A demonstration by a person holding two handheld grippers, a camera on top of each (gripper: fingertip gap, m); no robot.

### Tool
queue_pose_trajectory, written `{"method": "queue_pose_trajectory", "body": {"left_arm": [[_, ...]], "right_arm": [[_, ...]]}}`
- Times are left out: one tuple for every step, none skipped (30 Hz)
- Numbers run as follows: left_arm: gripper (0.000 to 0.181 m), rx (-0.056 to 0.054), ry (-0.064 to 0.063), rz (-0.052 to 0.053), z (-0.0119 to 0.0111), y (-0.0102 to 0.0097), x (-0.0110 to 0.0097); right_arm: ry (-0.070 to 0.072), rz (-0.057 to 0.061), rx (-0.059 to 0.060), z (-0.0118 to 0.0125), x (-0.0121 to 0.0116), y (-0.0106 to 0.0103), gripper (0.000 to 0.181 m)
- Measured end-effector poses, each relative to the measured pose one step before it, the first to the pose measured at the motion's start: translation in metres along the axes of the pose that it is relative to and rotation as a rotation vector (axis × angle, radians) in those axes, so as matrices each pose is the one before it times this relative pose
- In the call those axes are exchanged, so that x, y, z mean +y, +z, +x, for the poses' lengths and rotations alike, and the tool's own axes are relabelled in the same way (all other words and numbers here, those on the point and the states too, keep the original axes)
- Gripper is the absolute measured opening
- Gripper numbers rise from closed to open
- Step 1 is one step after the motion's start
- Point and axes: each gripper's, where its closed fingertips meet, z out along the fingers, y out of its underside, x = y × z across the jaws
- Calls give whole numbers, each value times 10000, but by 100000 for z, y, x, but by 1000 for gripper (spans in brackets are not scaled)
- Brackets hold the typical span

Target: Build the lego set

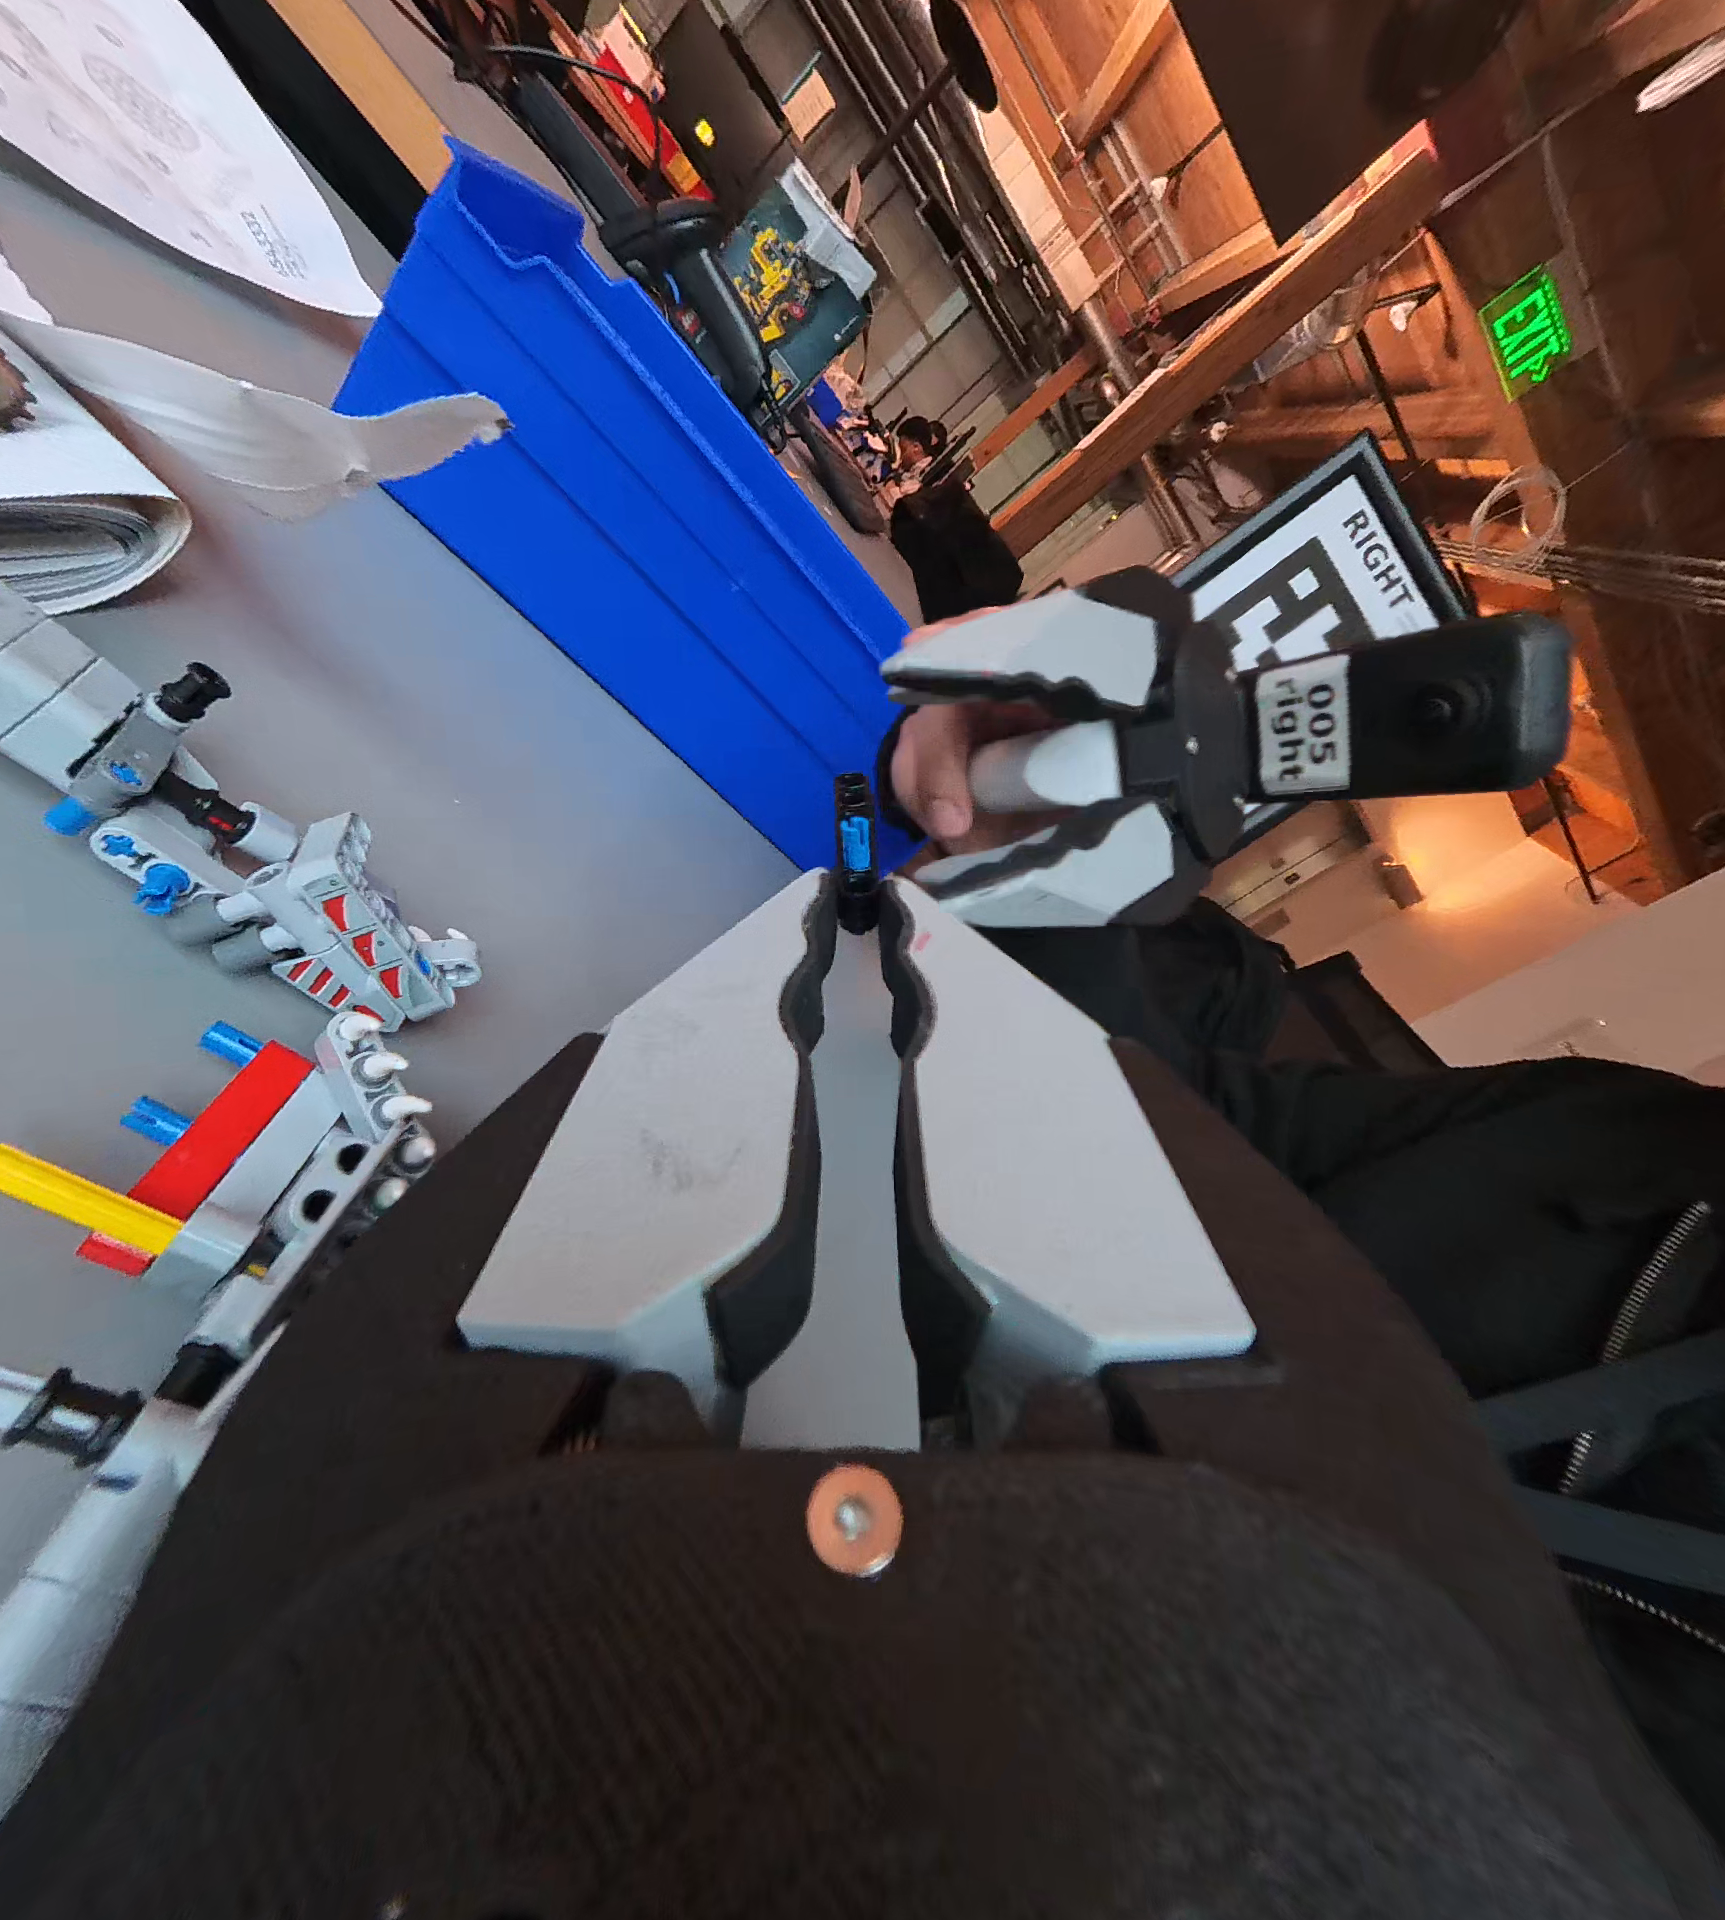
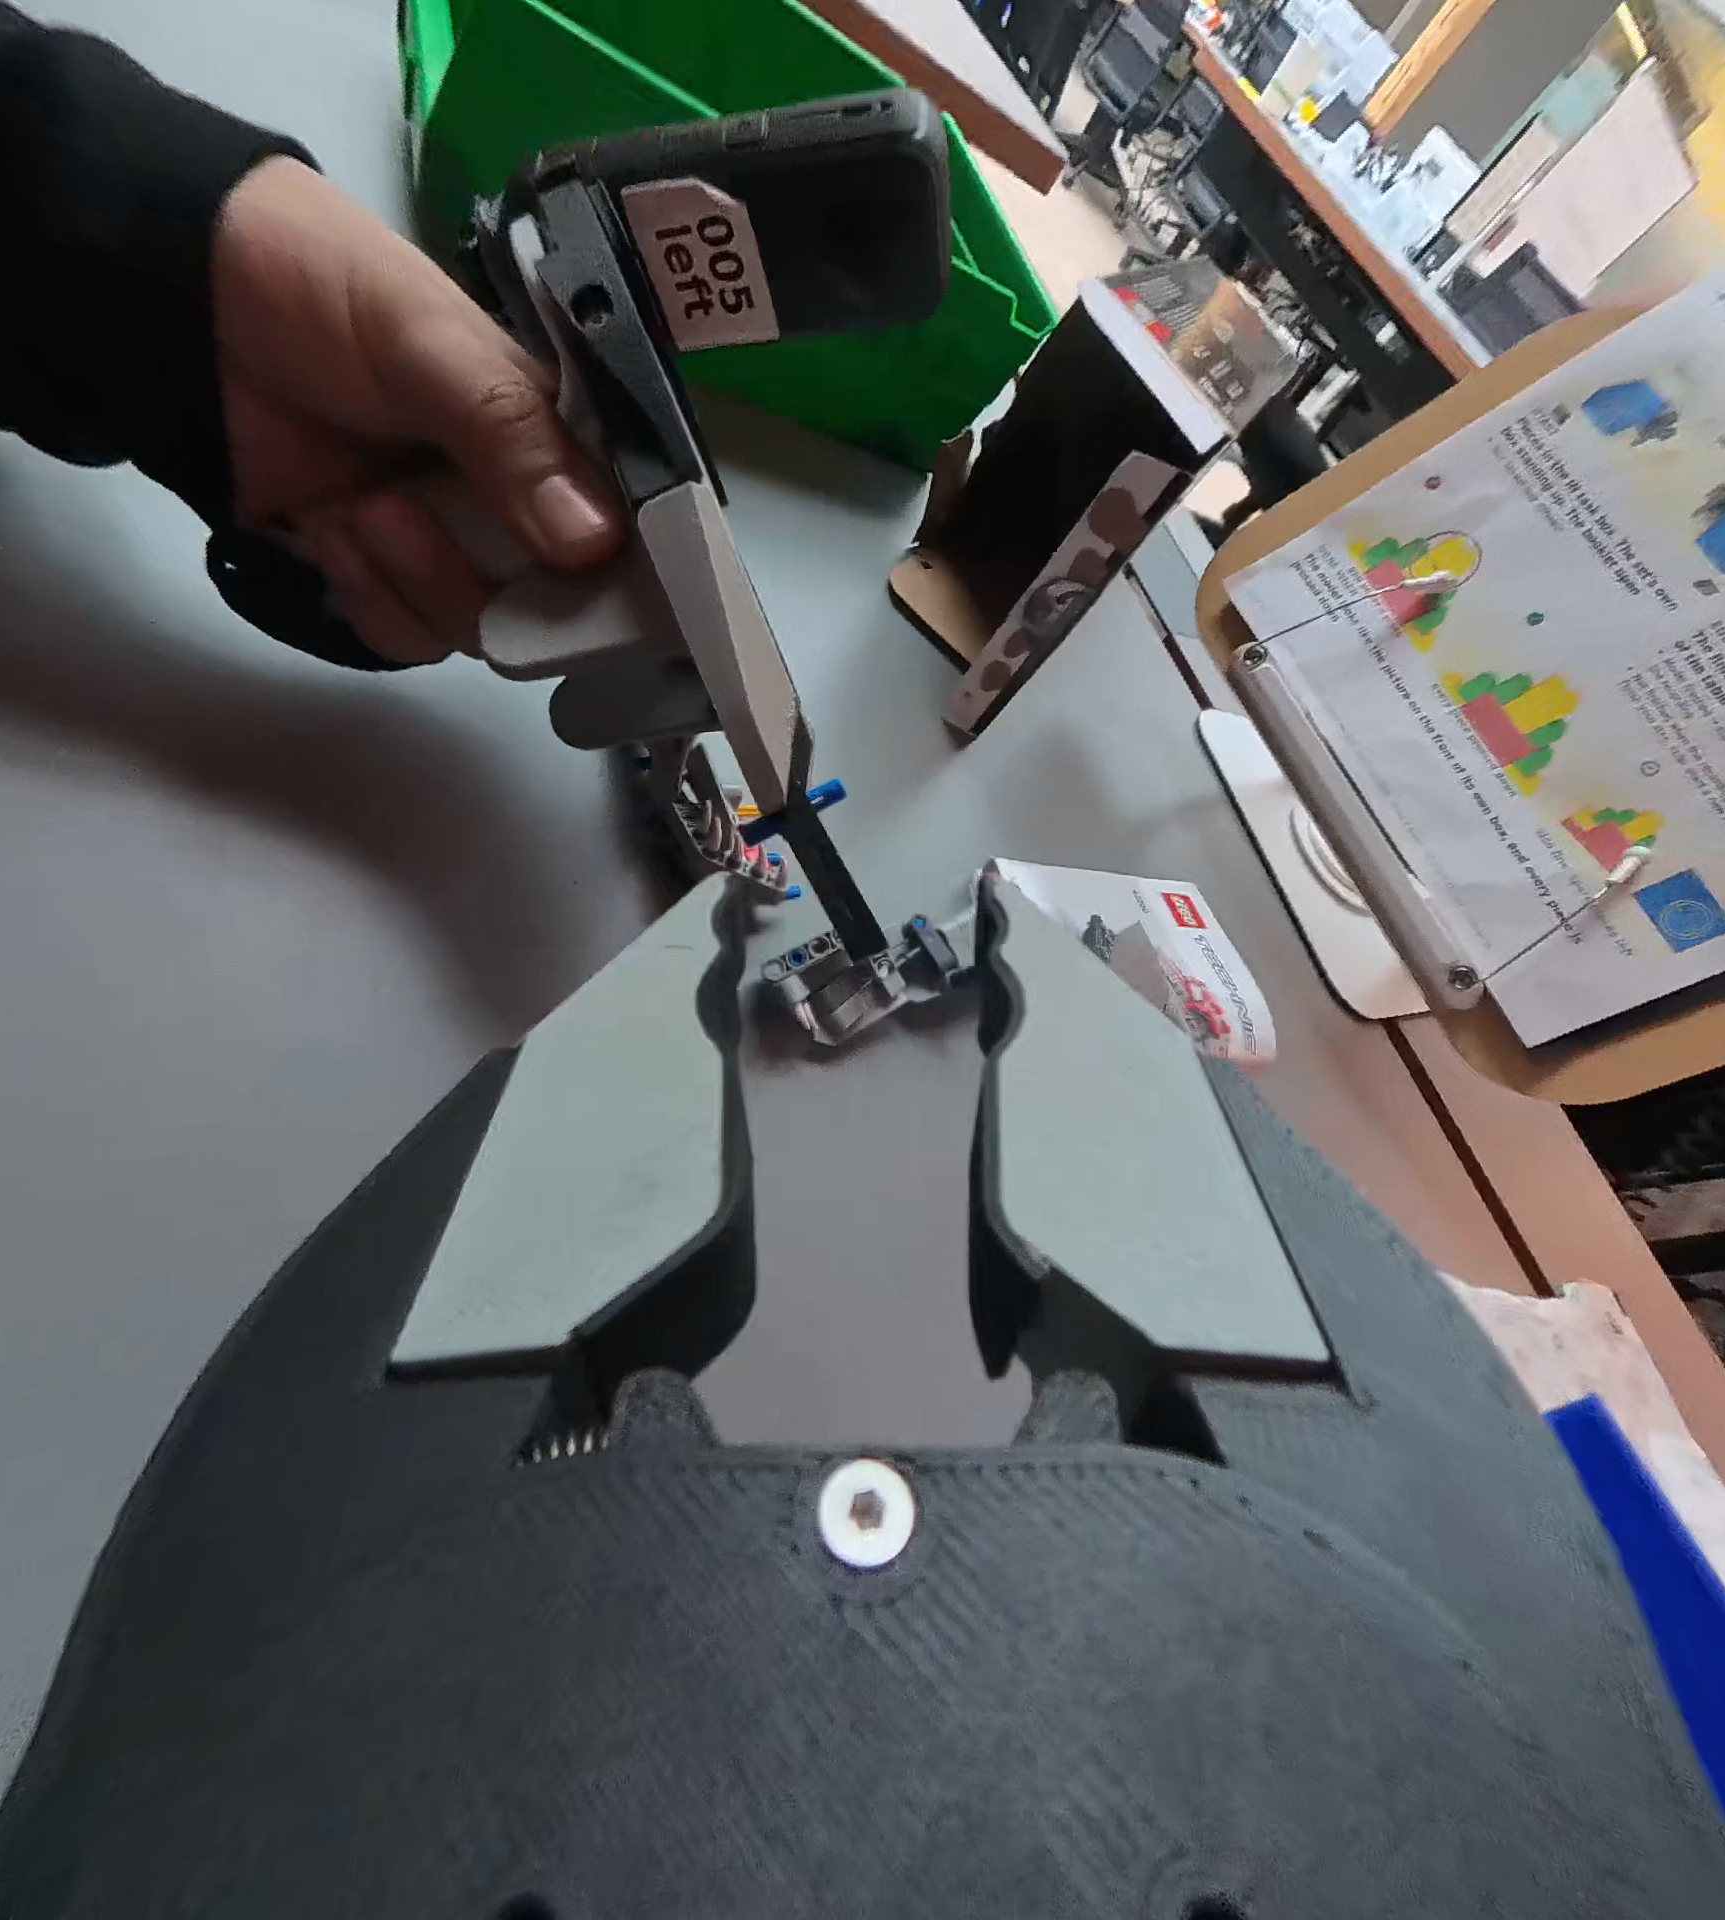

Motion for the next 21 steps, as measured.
{"method": "queue_pose_trajectory", "body": {"left_arm": [[5, -30, -3, 29, -126, -72, -49], [5, 60, -49, 43, 15, -34, -75], [5, 87, -51, 0, 99, 41, -8], [4, 103, -13, -79, 179, 121, 113], [4, 28, -2, -171, 118, 178, 274], [4, 82, 18, -111, 225, 188, 213], [5, -47, -7, -75, 25, 121, 131], [4, -140, 115, 81, -131, -106, -158], [5, -8, 63, 80, 43, -189, -255], [6, 105, 101, 132, 264, -202, -395], [6, 25, 214, 186, 238, -261, -493], [5, -67, 407, 158, 177, -347, -517], [2, -220, 586, 29, 30, -421, -407], [4, -338, 651, -74, -107, -410, -297], [5, -275, 736, -268, 2, -300, 68], [6, -194, 674, -329, 83, -99, 290], [7, -171, 461, -238, 21, 92, 310], [14, -23, 246, -124, 143, 291, 224], [17, 345, 128, -7, 630, 416, 158], [16, 497, -8, -56, 763, 457, 279], [16, 370, -65, -17, 515, 392, 179]], "right_arm": [[-24, -128, -243, -283, 0, 4, 21], [102, -22, -284, -322, -7, 69, 26], [187, -6, -218, -200, 94, 151, 31], [75, -52, -138, -117, 229, 220, 22], [-126, -108, 25, 2, 271, 244, 17], [-244, -246, 143, 94, 353, 253, 14], [-266, -255, 56, -71, 292, 200, 9], [-89, -83, -52, -172, 55, 161, 6], [289, 22, -139, -134, -16, 182, 5], [663, 113, -208, -55, -78, 152, 4], [774, 285, -175, 94, -235, 52, 4], [740, 361, -120, 202, -260, -71, 5], [704, 289, -97, 239, -142, -100, 4], [690, 292, -176, 90, -144, -133, 4], [685, 359, -329, -192, -261, -113, 4], [628, 409, -390, -378, -343, -78, 4], [497, 373, -390, -480, -286, -19, 4], [339, 269, -348, -478, -173, 47, 4], [254, 169, -250, -368, -100, 45, 4], [259, 165, -274, -394, -158, 11, 4], [314, 206, -384, -505, -244, -8, 4]]}}
